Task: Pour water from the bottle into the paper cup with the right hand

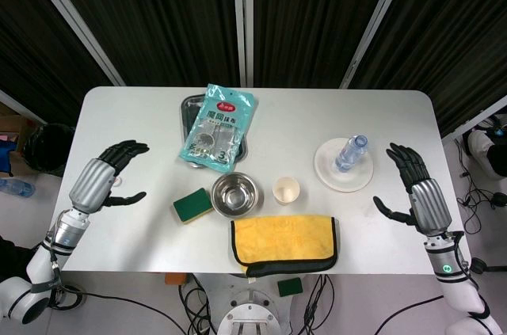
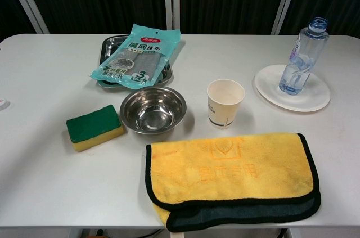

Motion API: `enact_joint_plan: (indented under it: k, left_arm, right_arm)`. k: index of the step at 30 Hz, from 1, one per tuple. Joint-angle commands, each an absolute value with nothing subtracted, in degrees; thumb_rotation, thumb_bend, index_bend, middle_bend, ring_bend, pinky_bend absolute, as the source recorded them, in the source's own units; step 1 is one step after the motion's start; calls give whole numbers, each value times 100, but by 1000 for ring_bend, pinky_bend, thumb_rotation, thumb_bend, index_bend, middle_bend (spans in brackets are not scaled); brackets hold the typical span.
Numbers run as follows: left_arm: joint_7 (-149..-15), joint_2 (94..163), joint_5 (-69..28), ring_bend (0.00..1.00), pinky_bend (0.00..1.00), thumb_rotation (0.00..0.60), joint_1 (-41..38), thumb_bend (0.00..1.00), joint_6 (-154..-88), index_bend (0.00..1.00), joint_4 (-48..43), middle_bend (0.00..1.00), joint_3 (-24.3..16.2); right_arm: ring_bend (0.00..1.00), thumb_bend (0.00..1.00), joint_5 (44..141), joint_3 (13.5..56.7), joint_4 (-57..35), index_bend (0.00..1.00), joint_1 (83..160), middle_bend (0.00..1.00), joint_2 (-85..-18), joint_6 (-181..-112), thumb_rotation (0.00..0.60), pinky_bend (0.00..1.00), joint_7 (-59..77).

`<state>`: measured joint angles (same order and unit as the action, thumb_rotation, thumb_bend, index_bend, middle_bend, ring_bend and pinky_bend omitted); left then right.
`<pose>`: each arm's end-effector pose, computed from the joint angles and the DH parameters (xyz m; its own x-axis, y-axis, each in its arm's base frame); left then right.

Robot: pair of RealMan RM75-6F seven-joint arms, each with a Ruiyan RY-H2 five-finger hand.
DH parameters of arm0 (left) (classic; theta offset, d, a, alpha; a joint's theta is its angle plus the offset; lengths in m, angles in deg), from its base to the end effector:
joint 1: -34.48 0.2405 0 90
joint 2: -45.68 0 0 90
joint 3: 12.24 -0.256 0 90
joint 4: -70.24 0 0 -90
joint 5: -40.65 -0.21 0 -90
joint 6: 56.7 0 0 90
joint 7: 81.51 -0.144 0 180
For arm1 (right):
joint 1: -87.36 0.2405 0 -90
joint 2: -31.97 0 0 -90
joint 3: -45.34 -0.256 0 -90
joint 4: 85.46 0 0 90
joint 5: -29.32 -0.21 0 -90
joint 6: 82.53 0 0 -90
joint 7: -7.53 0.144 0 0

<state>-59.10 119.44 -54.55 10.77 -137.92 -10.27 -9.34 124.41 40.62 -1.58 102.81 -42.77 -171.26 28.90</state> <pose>-0.2431 0.2741 0.1047 0.1133 0.0881 0.9897 0.8983 -0.4348 -0.0641 -0.2556 -0.2371 0.1168 -0.0038 0.0266 0.9996 -0.9338 -0.3577 0.0060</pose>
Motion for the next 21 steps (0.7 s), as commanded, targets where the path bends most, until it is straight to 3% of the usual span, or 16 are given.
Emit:
enact_joint_plan:
  k: [1,14,21]
  left_arm:
    - [-5924,11931,-5451,131,203,600,1075,129,-13780,185,-1032,186,-945]
    - [-5989,11952,-5432,131,203,600,1073,128,-13799,186,-1055,186,-958]
    - [-5995,11943,-5399,131,202,600,1116,128,-13815,186,-1036,186,-990]
  right_arm:
    - [0,269,12444,4062,-167,0,10283,0,-4281,-17128,600,0,2890]
    - [0,270,12331,4017,-241,0,10207,0,-4292,-17217,600,0,2827]
    - [0,269,11732,3790,-548,0,9938,0,-4567,-17420,600,0,2926]
